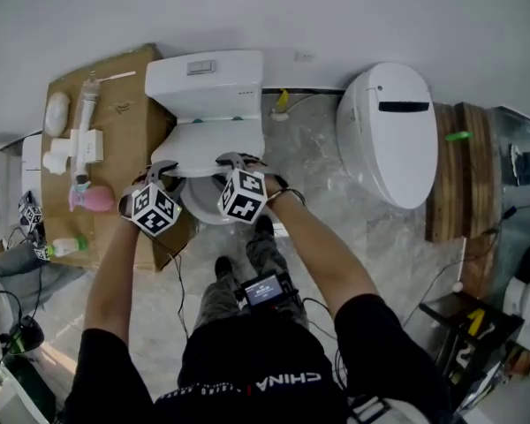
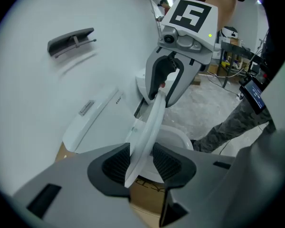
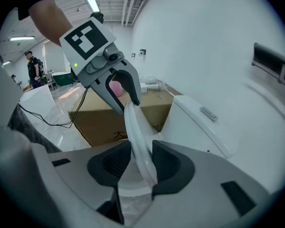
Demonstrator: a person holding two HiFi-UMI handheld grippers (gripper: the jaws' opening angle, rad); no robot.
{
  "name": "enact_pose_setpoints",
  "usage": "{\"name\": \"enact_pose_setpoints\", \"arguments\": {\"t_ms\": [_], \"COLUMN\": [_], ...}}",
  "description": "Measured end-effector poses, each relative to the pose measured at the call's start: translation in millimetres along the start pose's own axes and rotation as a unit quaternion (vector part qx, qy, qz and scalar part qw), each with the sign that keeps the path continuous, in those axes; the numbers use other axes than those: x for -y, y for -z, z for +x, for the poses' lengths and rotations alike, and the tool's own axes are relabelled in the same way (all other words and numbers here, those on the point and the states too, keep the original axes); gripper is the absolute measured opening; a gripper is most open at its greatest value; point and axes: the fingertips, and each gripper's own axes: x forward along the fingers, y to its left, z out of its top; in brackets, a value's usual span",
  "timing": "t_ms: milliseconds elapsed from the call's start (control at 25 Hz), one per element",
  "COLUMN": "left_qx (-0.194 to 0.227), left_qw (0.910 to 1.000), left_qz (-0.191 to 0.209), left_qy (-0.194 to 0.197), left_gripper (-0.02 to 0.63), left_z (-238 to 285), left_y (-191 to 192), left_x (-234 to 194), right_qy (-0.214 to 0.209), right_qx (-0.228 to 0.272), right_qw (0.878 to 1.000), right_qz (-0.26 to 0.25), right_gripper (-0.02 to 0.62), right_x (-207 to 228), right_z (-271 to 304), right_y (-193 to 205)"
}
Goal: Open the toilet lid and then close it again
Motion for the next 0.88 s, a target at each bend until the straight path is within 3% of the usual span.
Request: {"name": "enact_pose_setpoints", "arguments": {"t_ms": [120, 360, 600, 880], "left_qx": [-0.007, 0.009, 0.009, 0.032], "left_qw": [0.9999, 0.9992, 0.9986, 0.9968], "left_qz": [0.013, 0.026, 0.038, 0.044], "left_qy": [0.007, -0.028, -0.035, -0.059], "left_gripper": [0.149, 0.155, 0.163, 0.175], "left_z": [3.7, 17.2, 34.0, 57.0], "left_y": [14.4, 40.1, 68.6, 85.7], "left_x": [30.6, 74.3, 119.1, 149.8], "right_qy": [0.011, 0.057, 0.095, 0.109], "right_qx": [-0.012, -0.028, -0.035, -0.049], "right_qw": [1.0, 0.998, 0.995, 0.991], "right_qz": [-0.008, -0.022, -0.02, -0.051], "right_gripper": [0.141, 0.146, 0.155, 0.16], "right_x": [-28.4, -70.3, -112.2, -137.2], "right_z": [6.0, 24.1, 43.6, 63.1], "right_y": [15.8, 43.4, 70.7, 99.0]}}
